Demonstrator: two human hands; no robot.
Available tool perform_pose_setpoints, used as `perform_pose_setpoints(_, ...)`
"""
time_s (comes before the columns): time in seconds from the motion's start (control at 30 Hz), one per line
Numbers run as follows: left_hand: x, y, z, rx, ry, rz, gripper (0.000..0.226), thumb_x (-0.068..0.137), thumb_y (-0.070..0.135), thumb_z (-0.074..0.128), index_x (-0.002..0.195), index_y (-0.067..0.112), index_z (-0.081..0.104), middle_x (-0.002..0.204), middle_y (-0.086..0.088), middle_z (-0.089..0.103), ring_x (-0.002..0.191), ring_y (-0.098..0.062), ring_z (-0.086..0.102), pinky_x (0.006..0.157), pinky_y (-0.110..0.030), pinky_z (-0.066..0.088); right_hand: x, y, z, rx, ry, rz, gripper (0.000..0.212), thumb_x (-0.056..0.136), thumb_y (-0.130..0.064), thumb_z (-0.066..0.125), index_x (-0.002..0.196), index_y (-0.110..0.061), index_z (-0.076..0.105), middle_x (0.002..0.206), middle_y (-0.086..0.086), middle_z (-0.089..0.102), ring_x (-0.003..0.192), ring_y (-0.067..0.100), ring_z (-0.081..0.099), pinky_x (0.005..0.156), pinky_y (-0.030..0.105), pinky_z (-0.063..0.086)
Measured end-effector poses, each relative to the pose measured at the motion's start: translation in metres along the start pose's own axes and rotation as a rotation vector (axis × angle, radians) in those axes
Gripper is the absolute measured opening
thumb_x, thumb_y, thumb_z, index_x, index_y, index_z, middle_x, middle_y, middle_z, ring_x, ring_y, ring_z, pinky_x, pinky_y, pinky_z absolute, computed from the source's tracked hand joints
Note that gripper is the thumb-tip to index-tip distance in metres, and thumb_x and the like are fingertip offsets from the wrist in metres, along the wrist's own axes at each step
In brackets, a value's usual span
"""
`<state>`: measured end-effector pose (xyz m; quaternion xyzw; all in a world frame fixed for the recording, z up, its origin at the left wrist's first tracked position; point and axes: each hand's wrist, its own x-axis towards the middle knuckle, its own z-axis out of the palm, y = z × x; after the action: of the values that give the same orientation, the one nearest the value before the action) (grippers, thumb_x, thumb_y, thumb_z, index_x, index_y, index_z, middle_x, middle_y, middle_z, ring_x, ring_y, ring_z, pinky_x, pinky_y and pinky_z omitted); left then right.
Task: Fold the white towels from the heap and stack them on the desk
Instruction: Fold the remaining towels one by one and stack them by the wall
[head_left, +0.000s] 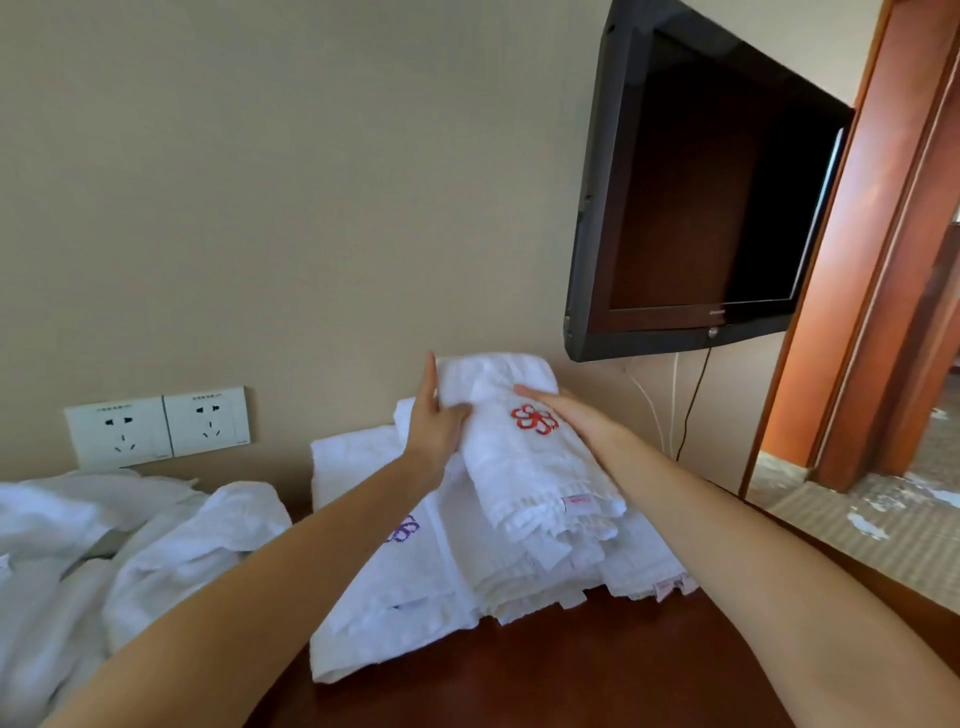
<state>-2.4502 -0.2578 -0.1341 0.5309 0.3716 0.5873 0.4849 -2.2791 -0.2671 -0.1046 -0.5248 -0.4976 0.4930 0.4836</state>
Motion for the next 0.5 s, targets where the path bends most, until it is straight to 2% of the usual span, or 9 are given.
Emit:
perform_pose_setpoints(0.07,0.009,0.018,0.002,0.031,0.014,0.130,0.082,0.087,-0.009,0.047,0.152,0.034,0.019,0.155,0.000,0.030,0.135,-0.020,0.041,0.107,-0.043,0.042,0.012,-0.018,0.000,0.112,0.049,-0.019,0.011,0.091,-0.026,0.064,0.090,-0.015,0.062,0.073,0.002,0.072,0.070,0.017,0.070,0.049,0.018,0.051)
perform_pose_setpoints(0.1,0.012,0.025,0.002,0.019,0.015,0.150,0.080,0.088,-0.008,0.047,0.151,0.036,0.021,0.155,0.003,0.029,0.135,-0.019,0.041,0.105,-0.041,0.044,0.018,-0.014,-0.005,0.092,0.035,-0.046,0.012,0.093,-0.026,0.061,0.091,-0.014,0.060,0.072,0.000,0.071,0.075,0.017,0.067,0.050,0.018,0.051)
perform_pose_setpoints(0.17,0.017,0.019,0.000,0.021,0.035,0.028,0.073,0.094,0.002,0.045,0.144,0.051,0.022,0.145,0.001,0.042,0.114,-0.018,0.055,0.083,-0.033,0.055,0.018,0.014,-0.009,-0.004,-0.093,0.084,0.019,0.094,-0.026,0.056,0.109,-0.014,0.058,0.091,0.002,0.064,0.092,0.013,0.064,0.064,0.015,0.051)
perform_pose_setpoints(0.2,0.014,0.014,-0.002,0.035,0.056,-0.093,0.070,0.096,0.008,0.044,0.142,0.054,0.019,0.137,-0.004,0.049,0.101,-0.021,0.059,0.072,-0.032,0.054,0.023,0.021,-0.004,-0.192,-0.150,0.207,0.028,0.094,-0.026,0.055,0.119,-0.013,0.058,0.097,0.002,0.061,0.096,0.008,0.064,0.072,0.014,0.050)
perform_pose_setpoints(0.23,0.008,0.005,-0.006,0.038,0.097,-0.238,0.069,0.097,0.010,0.044,0.146,0.048,0.013,0.126,-0.007,0.053,0.094,-0.025,0.059,0.069,-0.034,0.051,0.021,0.024,0.001,-0.355,-0.194,0.237,0.033,0.092,-0.028,0.059,0.122,-0.013,0.060,0.099,0.001,0.063,0.092,0.006,0.066,0.074,0.016,0.051)
perform_pose_setpoints(0.3,-0.003,-0.013,-0.013,-0.027,0.167,-0.436,0.070,0.095,0.007,0.050,0.150,0.022,0.009,0.105,-0.008,0.051,0.086,-0.028,0.058,0.067,-0.040,0.051,0.032,0.026,0.002,-0.238,-0.071,0.298,0.045,0.082,-0.033,0.074,0.119,-0.009,0.066,0.100,0.006,0.072,0.092,0.016,0.070,0.084,0.028,0.054)
perform_pose_setpoints(0.37,-0.012,-0.020,-0.018,-0.168,0.152,-0.466,0.078,0.092,0.010,0.058,0.149,0.017,0.005,0.102,-0.009,0.049,0.087,-0.027,0.057,0.074,-0.043,0.051,0.024,0.034,-0.007,-0.095,-0.102,0.233,0.042,0.082,-0.032,0.075,0.114,-0.005,0.069,0.101,0.011,0.073,0.093,0.023,0.071,0.085,0.030,0.055)
perform_pose_setpoints(0.43,-0.021,-0.018,-0.020,-0.295,0.118,-0.432,0.078,0.091,0.014,0.063,0.145,0.019,0.008,0.103,-0.008,0.049,0.091,-0.026,0.059,0.084,-0.044,0.050,0.023,0.030,-0.001,-0.175,-0.032,0.152,0.036,0.090,-0.029,0.067,0.111,0.000,0.068,0.096,0.012,0.071,0.091,0.024,0.069,0.081,0.025,0.055)
perform_pose_setpoints(0.5,-0.029,-0.020,-0.023,-0.328,0.103,-0.452,0.076,0.086,0.015,0.069,0.143,0.011,0.019,0.109,-0.010,0.050,0.097,-0.027,0.061,0.077,-0.044,0.053,0.016,0.027,0.004,-0.247,-0.022,0.133,0.034,0.089,-0.035,0.067,0.106,-0.006,0.070,0.100,0.011,0.071,0.102,0.027,0.068,0.093,0.030,0.050)
